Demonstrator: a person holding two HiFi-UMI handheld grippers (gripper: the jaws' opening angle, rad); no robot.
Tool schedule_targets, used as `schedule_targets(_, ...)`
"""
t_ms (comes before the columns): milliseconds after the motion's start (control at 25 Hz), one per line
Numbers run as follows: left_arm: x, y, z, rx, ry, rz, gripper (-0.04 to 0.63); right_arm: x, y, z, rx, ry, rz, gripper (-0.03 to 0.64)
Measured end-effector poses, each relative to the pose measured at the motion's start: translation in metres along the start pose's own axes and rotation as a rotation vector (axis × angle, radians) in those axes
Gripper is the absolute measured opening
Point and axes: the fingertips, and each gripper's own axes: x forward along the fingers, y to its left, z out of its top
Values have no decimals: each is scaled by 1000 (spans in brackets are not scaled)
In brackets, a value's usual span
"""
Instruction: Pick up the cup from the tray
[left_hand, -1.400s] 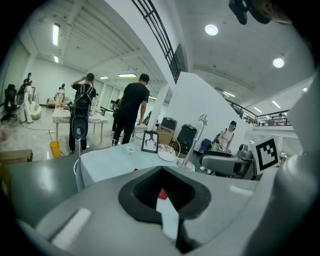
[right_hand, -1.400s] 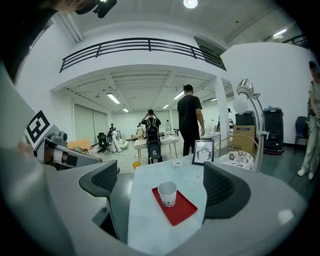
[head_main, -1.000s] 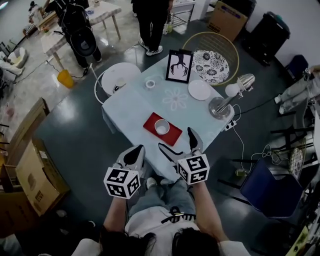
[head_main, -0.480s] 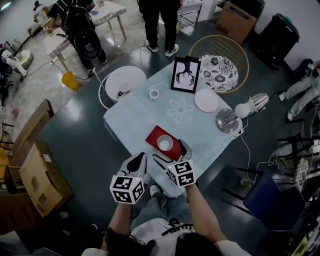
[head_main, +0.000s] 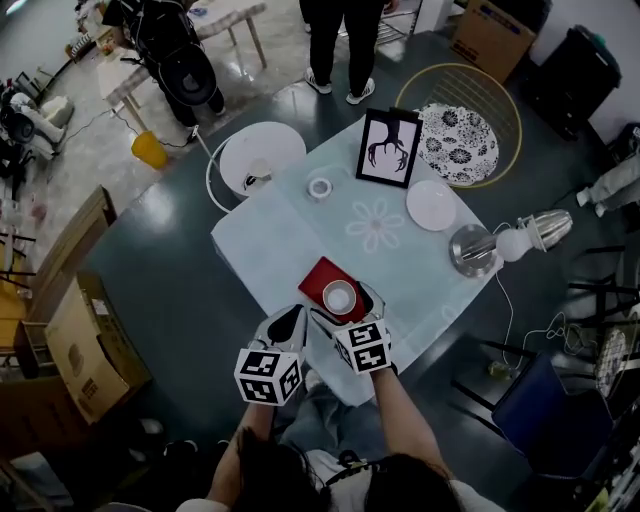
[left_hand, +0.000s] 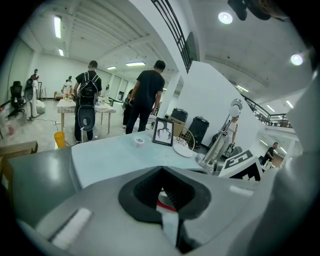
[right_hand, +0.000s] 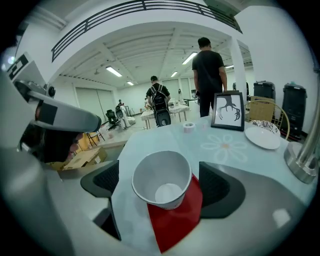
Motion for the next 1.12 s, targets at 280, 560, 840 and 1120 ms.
schedule_targets(280,-2,-1,-11,-12,23,-1,0,5,-3,-13,20,46,-22,364)
schedule_targets(560,-9,-2,-21,-23,39,-13,0,-5,-6,-6,21,26,-27,359)
schedule_targets(840,-4,-20,-18,15,47,-82,0,-39,-23,-1,-5,20,-62,357)
schedule_targets(1120,22,-72,-19,67,73,-191,0,-78,-63,-15,73,3,-122,359)
